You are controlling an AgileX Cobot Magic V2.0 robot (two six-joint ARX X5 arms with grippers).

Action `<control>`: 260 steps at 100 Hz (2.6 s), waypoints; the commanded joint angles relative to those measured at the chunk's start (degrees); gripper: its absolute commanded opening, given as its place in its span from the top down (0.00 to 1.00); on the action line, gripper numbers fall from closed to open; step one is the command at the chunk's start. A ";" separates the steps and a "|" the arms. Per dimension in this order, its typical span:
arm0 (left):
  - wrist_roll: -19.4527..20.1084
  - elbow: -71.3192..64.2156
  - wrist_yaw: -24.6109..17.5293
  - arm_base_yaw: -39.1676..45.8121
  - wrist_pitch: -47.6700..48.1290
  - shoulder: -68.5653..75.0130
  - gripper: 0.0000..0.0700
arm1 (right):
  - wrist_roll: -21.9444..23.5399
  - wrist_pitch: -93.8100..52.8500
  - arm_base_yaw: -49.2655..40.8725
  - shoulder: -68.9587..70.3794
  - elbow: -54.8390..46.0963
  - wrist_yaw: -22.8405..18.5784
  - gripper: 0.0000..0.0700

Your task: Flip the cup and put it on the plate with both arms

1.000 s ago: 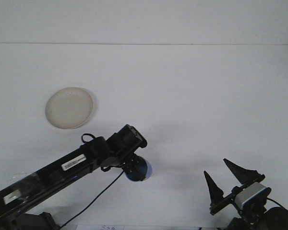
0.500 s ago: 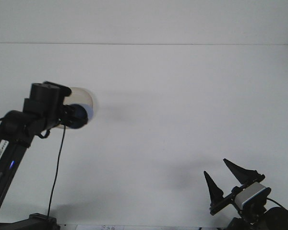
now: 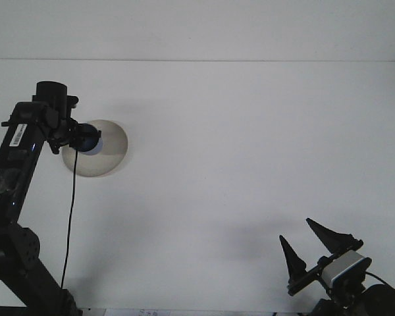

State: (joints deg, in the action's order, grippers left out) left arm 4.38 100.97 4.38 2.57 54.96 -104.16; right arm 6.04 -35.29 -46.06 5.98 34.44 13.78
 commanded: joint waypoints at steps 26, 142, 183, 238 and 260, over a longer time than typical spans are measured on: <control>-2.03 1.73 -0.13 0.20 -4.59 -6.38 0.99 | 0.20 0.50 -0.48 0.09 0.33 0.24 0.28; -7.21 14.80 -4.59 -0.85 2.21 18.49 0.16 | 0.17 0.52 -0.48 0.09 0.24 0.24 0.28; -14.78 -31.28 -12.26 -13.40 -14.93 60.61 0.16 | 0.15 0.59 -0.48 0.09 0.24 0.24 0.28; -22.18 -56.48 -13.25 -18.62 -20.52 82.16 0.99 | 0.02 1.64 -0.48 0.09 0.24 0.22 1.00; -22.12 -56.46 -13.22 -18.60 -20.92 82.25 0.98 | 0.00 2.29 -0.48 0.09 0.26 -0.24 0.99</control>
State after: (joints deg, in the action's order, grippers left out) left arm -17.56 43.75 -8.93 -15.84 35.03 -21.78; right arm 5.98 -33.98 -46.06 5.98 34.44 13.54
